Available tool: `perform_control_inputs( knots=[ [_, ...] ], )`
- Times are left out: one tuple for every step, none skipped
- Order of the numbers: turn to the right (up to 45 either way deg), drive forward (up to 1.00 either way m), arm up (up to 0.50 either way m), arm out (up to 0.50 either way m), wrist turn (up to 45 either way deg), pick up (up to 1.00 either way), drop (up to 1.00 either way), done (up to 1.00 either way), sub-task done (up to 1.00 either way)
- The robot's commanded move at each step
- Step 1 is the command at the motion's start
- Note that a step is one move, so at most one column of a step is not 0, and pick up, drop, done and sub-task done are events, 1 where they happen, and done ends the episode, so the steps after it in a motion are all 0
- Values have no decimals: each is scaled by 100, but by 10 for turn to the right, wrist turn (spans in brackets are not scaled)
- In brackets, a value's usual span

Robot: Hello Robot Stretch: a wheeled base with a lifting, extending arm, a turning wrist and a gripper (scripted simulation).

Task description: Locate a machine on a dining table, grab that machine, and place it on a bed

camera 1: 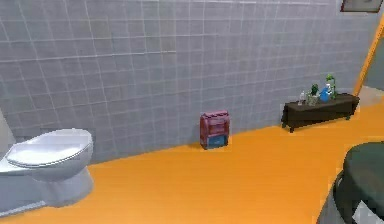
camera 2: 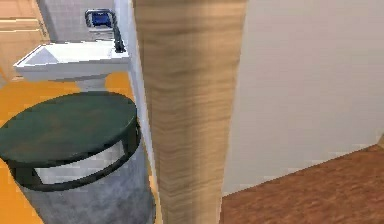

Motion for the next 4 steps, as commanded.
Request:
perform_control_inputs(
  knots=[
    [0, 80, 0, 0, 0, 0, 0, 0, 0],
    [450, 0, 0, 0, 0, 0, 0, 0, 0],
    [60, 0, 0, 0, 0, 0, 0, 0, 0],
    [0, 55, 0, 0, 0, 0, 0, 0, 0]
  ],
)
